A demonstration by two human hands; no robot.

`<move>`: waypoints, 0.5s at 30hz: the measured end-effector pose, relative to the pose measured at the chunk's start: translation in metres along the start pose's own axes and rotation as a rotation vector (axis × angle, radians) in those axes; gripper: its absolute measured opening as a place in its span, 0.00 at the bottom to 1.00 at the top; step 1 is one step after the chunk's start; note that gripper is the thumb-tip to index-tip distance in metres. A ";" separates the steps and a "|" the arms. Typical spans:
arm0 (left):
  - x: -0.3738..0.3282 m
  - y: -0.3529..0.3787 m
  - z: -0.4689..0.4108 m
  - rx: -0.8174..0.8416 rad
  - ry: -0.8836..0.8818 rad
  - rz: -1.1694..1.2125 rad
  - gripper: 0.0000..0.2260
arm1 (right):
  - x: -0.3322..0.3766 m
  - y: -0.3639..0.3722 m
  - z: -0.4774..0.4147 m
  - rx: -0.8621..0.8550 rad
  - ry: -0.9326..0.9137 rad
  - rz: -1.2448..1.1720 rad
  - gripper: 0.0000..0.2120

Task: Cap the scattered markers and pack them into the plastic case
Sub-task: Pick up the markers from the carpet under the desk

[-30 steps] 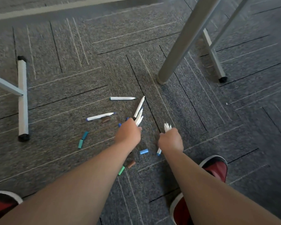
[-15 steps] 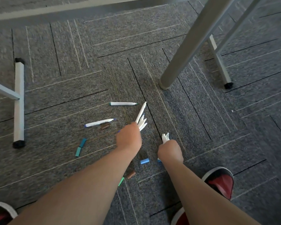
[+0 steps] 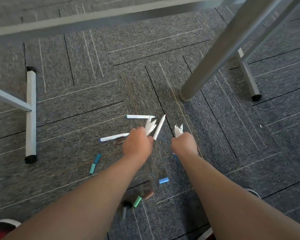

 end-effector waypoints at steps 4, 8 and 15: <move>0.032 -0.031 -0.035 -0.058 0.030 -0.104 0.09 | 0.027 0.007 -0.004 -0.006 -0.011 0.069 0.14; 0.066 -0.044 -0.059 -0.050 0.075 -0.270 0.06 | 0.052 0.020 -0.012 0.002 -0.024 0.123 0.14; 0.079 -0.029 -0.070 0.049 0.225 -0.336 0.04 | 0.061 0.041 -0.019 0.000 0.019 0.097 0.14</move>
Point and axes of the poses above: each hand's wrist, its own z-axis away from the middle knuckle, its own y-axis out of the palm, x = y × z, the point moved 10 cm from there along -z, towards the middle knuckle, and after that the axes turned 10 degrees about -y, right-handed, at the moved point
